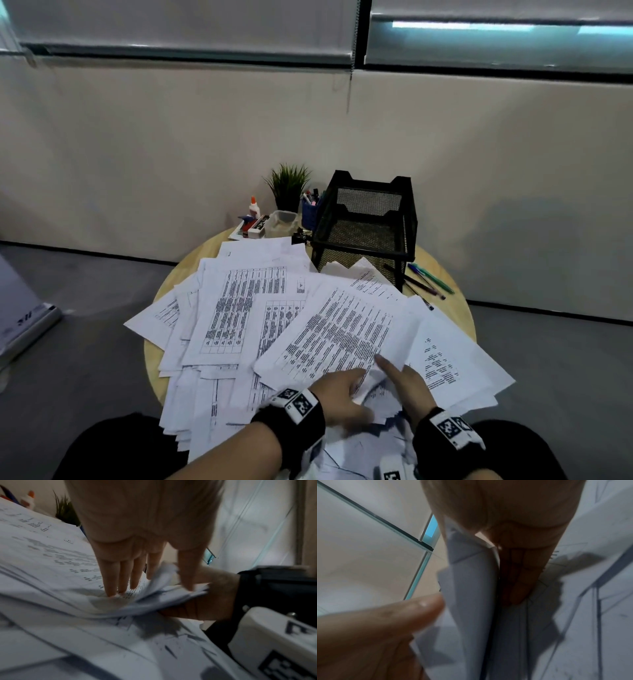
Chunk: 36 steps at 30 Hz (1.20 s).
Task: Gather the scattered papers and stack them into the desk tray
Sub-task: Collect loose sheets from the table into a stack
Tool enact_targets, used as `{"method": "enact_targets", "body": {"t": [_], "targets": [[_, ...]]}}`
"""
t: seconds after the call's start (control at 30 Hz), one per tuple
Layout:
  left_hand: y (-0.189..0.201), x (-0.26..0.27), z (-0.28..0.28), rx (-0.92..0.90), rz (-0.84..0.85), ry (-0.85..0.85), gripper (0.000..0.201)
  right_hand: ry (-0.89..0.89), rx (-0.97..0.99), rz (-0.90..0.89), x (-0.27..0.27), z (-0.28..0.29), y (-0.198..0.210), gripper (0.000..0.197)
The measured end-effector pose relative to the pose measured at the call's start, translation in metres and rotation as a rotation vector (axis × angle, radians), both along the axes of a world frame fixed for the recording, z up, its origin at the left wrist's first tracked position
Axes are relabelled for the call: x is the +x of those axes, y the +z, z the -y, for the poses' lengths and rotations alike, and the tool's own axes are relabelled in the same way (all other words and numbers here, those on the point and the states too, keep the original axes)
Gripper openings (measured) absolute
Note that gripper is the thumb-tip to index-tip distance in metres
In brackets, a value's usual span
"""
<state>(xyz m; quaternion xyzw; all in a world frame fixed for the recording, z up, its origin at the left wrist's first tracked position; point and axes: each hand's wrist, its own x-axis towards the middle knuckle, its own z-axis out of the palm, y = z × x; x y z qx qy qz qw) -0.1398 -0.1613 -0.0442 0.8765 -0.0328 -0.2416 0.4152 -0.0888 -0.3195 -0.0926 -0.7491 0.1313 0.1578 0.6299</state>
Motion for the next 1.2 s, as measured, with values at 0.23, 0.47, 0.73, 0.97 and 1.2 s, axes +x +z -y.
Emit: {"method": "enact_targets", "body": {"t": [0.23,0.47,0.73,0.97,1.2], "targets": [[-0.005,0.03,-0.042,0.118,0.12,0.439,0.061,0.074,-0.357,0.013,-0.004,0.005,0.001,0.016],[-0.02,0.045,-0.082,0.19,-0.117,0.563,0.044,0.002,-0.257,0.028,-0.006,0.006,0.007,0.015],[-0.027,0.049,-0.078,0.536,-0.102,0.401,0.041,-0.155,0.037,-0.125,0.001,0.012,0.004,0.009],[-0.039,0.051,-0.091,0.407,-0.139,0.466,0.047,-0.14,0.083,-0.083,-0.005,0.002,0.008,0.021],[-0.039,0.056,-0.093,0.415,-0.131,0.406,0.026,-0.017,-0.212,-0.049,0.003,-0.006,0.002,0.039]]}}
